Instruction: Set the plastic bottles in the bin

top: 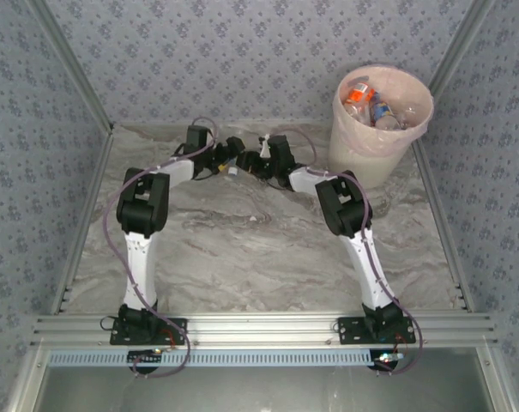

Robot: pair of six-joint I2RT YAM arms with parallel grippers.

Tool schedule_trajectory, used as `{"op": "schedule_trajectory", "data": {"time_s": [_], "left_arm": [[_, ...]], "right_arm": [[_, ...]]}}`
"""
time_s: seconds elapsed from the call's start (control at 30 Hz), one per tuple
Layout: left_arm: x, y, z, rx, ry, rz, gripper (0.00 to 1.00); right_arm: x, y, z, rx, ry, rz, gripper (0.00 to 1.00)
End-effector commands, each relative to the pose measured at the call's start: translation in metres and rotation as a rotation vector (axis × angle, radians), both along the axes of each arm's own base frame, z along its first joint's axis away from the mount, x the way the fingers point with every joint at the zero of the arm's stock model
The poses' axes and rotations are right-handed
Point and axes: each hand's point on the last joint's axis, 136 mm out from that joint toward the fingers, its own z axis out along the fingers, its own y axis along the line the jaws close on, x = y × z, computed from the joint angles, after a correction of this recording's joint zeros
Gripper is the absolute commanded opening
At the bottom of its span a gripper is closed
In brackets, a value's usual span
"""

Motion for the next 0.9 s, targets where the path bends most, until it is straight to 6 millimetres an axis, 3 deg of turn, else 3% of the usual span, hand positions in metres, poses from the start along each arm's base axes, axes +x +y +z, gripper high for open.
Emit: {"op": "schedule_trajectory", "data": {"time_s": [0.0, 0.23, 0.4, 0.6, 0.73, 0.87], "left_arm": [[-0.04, -0.025, 0.04, -0.072, -0.041, -0.09, 0.98], [-0.119, -0.03, 0.026, -0.048, 0.057, -0.099, 0.98], [-0.154, -0.021, 0.021, -0.016, 0.09, -0.058, 0.98], [-0.166, -0.007, 0.026, 0.028, 0.071, -0.033, 0.98], [-0.16, -0.002, 0.029, 0.042, 0.066, 0.0, 0.98], [-0.157, 0.033, 0.018, 0.139, 0.126, 0.134, 0.98]], "right_arm": [[-0.022, -0.002, 0.029, 0.034, -0.045, 0.004, 0.53], [-0.104, -0.024, 0.014, -0.009, 0.069, 0.01, 0.53], [-0.14, -0.05, 0.005, -0.054, 0.118, -0.038, 0.57], [-0.143, -0.078, -0.005, -0.163, 0.182, -0.159, 0.76], [-0.135, -0.069, 0.011, -0.196, 0.137, -0.124, 0.8], [-0.124, -0.061, 0.019, -0.325, 0.057, -0.041, 0.85]]}}
